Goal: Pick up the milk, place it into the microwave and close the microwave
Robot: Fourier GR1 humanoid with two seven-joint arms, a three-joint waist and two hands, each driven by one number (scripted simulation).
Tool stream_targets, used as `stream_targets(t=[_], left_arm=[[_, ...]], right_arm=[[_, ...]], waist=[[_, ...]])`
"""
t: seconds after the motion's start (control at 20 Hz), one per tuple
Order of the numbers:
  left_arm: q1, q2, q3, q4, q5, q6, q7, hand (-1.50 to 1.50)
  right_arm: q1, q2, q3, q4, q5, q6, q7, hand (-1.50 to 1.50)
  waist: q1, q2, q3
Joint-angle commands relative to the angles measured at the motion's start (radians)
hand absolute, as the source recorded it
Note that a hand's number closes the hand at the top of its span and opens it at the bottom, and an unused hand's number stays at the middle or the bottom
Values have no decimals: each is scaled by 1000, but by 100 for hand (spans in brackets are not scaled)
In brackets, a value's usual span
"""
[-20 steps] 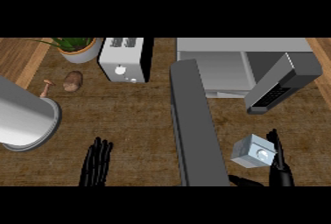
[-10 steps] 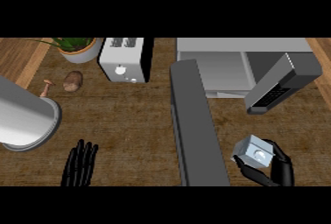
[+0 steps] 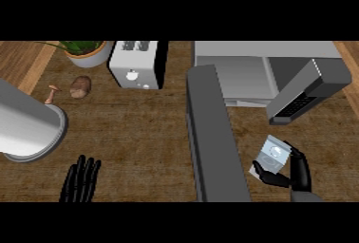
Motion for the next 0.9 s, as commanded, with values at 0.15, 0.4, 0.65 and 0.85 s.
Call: stream_targets(t=[0.15, 0.4, 0.65, 0.85], left_arm=[[-6, 11, 43, 37, 46, -49, -30, -150], [25, 10, 26, -36, 45, -31, 12, -150], [40, 28, 60, 0, 44, -58, -23, -150], [20, -10, 75, 55, 63, -61, -38, -150]], right_arm=[[-209, -51, -62, 250, -46, 133, -138, 150], [-216, -38, -56, 304, -63, 240, -218, 150], [-235, 70, -6, 237, -52, 193, -157, 150], [-225, 107, 2, 175, -66, 155, -165, 150]], waist=[[9, 9, 7], [3, 6, 7], [-5, 2, 5], [-8, 2, 5]])
